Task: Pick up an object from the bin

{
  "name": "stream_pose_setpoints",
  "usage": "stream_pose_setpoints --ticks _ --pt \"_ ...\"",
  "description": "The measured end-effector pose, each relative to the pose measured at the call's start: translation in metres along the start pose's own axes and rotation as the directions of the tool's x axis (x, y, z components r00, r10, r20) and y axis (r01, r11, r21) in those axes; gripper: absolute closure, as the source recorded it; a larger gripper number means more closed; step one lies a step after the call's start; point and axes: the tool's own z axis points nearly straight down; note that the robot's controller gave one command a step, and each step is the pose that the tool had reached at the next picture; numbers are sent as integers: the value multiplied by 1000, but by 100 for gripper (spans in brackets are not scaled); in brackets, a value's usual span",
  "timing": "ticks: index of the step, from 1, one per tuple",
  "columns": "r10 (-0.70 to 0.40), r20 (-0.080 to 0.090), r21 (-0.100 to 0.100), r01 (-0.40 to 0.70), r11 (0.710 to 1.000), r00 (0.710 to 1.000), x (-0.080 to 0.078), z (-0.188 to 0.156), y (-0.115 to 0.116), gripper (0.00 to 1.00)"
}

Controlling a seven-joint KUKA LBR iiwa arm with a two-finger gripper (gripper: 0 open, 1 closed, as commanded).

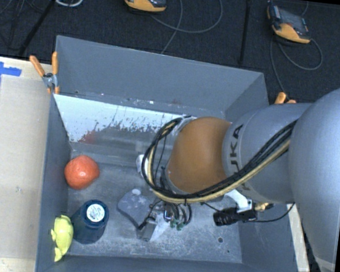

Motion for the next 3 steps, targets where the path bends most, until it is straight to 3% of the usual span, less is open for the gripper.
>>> stream_pose_setpoints --ticks 1,2,3 --pt "-66 -9 2 66 998 998 -25 7 6 0" --pt "-220 -10 0 220 975 975 -9 4 -4 0" --pt "108 -7 2 -108 994 994 23 34 -64 0"
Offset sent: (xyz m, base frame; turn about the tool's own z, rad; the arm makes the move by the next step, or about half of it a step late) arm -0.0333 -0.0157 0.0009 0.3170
